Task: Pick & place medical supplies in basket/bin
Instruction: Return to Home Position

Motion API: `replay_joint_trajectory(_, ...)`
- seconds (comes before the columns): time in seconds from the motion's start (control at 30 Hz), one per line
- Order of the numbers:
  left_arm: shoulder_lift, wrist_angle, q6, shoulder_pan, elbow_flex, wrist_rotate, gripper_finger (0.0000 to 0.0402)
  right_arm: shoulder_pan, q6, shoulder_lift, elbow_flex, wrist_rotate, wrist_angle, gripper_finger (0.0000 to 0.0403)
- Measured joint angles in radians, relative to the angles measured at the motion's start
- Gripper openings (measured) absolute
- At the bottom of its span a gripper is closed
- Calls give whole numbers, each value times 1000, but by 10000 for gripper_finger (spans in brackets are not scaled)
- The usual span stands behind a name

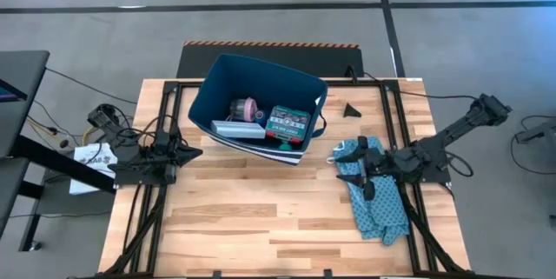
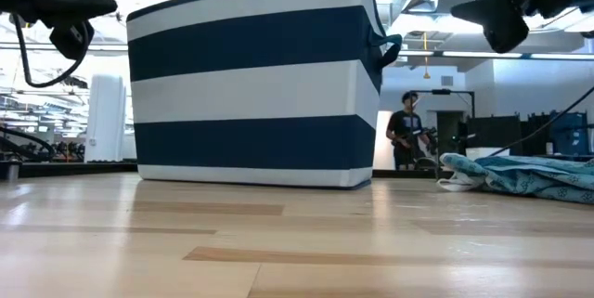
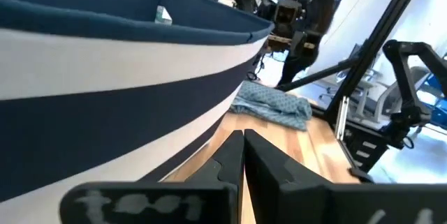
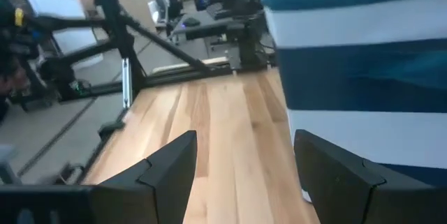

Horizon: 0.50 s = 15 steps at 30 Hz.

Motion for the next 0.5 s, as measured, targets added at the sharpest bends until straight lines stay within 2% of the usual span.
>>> replay_joint_trajectory(0.2,1,4,32,0,0,-14,0,-11,-31,-1,-93,48,109,235)
replay_joint_trajectory(0.43,2,-22,30,0,-1,-25,0,-22,20,2,-213,37,309,235)
replay_joint_trajectory(0.5,2,17,53,0,-23,-26,0,-22,19,2,-229,37,331,235)
